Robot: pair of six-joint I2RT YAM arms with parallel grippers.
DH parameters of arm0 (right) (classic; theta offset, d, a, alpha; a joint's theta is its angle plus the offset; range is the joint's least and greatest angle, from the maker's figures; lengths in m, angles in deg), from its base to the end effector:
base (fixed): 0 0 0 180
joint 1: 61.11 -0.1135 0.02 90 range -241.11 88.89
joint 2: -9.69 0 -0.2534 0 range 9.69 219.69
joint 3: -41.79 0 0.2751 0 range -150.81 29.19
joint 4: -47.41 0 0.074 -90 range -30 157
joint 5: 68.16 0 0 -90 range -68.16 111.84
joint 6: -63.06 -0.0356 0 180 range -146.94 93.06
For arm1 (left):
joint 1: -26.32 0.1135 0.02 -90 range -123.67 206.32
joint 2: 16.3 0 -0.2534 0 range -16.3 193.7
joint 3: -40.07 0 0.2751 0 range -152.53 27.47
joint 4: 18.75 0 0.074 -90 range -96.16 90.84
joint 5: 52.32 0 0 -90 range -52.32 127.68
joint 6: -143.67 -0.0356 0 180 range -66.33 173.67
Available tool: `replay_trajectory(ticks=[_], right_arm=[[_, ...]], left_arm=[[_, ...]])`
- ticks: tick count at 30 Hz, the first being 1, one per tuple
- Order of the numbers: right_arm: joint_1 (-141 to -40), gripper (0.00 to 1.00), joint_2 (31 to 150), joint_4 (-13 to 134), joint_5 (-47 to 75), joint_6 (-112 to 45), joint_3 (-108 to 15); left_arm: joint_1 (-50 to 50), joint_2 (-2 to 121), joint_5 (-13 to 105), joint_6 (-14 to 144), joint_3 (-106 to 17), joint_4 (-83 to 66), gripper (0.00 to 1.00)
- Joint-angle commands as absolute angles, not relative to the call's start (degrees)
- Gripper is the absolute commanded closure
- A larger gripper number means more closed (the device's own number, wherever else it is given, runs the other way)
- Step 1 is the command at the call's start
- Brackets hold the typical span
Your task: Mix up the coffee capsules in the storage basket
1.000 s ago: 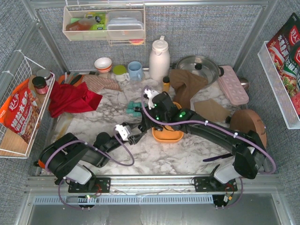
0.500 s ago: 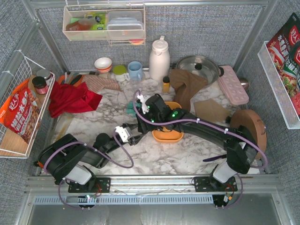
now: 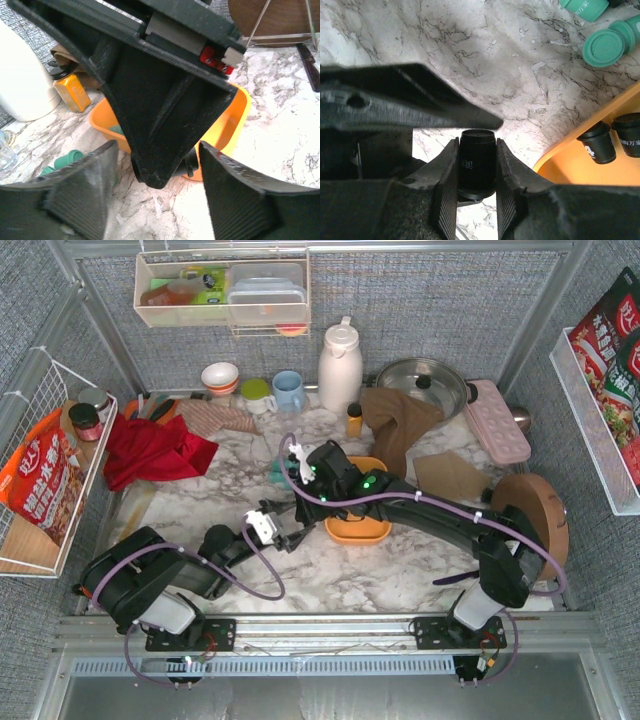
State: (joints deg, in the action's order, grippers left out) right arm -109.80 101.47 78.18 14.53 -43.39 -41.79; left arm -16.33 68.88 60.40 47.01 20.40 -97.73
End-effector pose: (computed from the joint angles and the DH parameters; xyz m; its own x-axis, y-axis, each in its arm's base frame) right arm 0.2508 0.2923 0.2588 -0.6276 -0.2887 -0.7230 -0.6596 0.6905 0.2969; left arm 0.1500 -0.1569 0.1405 0.2747 -0.1076 -0.9555 0.8753 0.4394 0.2021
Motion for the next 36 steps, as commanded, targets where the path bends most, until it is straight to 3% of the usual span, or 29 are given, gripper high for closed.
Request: replay_trajectory(ticks=[1,2,3,8,14,19,24,36], right_arm=[[-109.89,0.78,100.30,78.52,15.82,-42.89,-42.03],[-109.89,0.80,100.08,78.59,16.27,-42.86,-41.93],[-109.89,0.83,99.87,78.58,16.66,-42.77,-41.89],[-109.81,0.89,98.46,79.15,21.29,-42.42,-41.28],[-109.26,0.90,94.46,78.67,38.95,-42.09,-37.26],[-108.05,0.88,91.40,74.72,48.34,-41.75,-31.45],[-106.90,0.80,91.19,73.33,51.77,-42.09,-28.55],[-103.84,0.50,93.37,73.10,47.60,-45.43,-26.29]], left_arm=[[-16.31,68.83,58.72,46.83,20.44,-100.91,0.20],[-16.30,68.73,58.10,46.97,20.44,-100.92,0.03],[-16.30,68.63,57.81,46.99,20.50,-100.91,0.01],[-16.32,67.65,55.08,47.67,20.86,-100.82,0.01],[-16.31,65.26,43.12,52.49,20.87,-98.30,0.01],[-16.25,59.86,32.15,56.43,17.14,-83.44,0.01],[-15.97,58.20,23.98,60.64,8.51,-61.21,0.01],[-15.77,66.70,25.43,64.48,3.07,-58.40,0.01]])
